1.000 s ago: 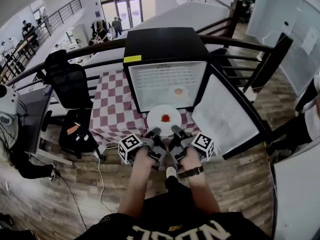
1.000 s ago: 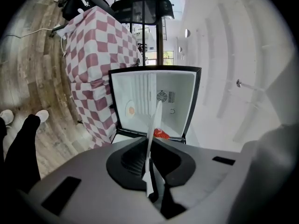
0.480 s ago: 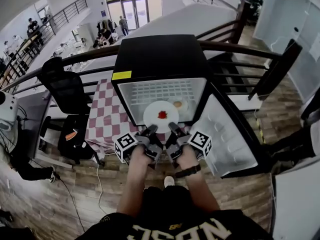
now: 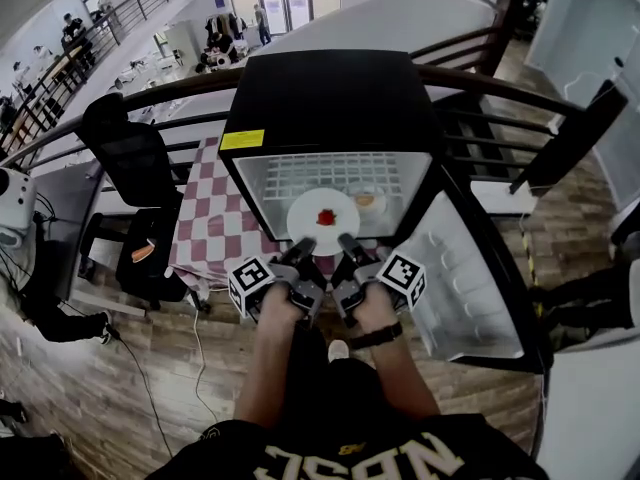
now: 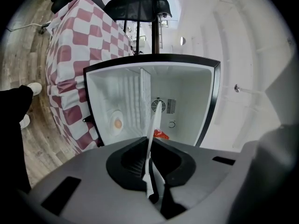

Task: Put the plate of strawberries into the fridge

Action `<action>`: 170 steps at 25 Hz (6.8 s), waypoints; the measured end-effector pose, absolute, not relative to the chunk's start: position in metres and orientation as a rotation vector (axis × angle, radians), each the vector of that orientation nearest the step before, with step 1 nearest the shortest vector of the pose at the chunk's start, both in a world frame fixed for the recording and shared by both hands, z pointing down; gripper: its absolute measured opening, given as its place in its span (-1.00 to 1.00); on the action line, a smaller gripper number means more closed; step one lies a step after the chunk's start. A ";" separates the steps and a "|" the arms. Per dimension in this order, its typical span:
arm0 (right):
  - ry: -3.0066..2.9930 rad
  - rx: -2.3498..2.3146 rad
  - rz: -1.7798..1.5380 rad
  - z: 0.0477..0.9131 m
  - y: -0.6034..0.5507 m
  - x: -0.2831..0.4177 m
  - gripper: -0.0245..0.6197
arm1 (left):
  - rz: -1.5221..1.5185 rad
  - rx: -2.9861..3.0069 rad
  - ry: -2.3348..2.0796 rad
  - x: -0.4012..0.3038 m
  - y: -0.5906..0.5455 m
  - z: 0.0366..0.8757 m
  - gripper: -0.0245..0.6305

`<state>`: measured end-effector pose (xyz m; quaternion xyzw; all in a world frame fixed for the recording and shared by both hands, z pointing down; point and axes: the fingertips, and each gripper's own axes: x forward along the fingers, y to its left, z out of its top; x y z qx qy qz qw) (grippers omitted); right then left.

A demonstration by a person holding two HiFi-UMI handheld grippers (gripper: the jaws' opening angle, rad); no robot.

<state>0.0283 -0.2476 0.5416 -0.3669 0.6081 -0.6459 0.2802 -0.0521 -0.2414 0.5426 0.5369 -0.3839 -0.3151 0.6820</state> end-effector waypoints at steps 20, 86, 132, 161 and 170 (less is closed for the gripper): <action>1.544 -1.049 -1.744 0.574 -0.323 0.021 -0.81 | -0.622 1.133 -0.854 -0.062 -0.318 0.579 -0.83; 2.581 -1.761 -0.566 0.540 -0.325 0.038 -0.05 | 0.103 2.230 -1.432 -0.078 -0.327 0.543 -0.20; 2.785 -1.793 -0.451 0.536 -0.392 0.009 -0.82 | 0.384 2.318 -1.536 -0.057 -0.396 0.546 -0.86; 2.664 -1.710 -0.191 0.456 -0.284 0.035 -0.85 | 0.047 2.482 -1.676 -0.041 -0.289 0.449 -0.86; 2.646 -1.715 -0.170 0.451 -0.267 0.039 -0.85 | 0.011 2.493 -1.681 -0.038 -0.270 0.444 -0.86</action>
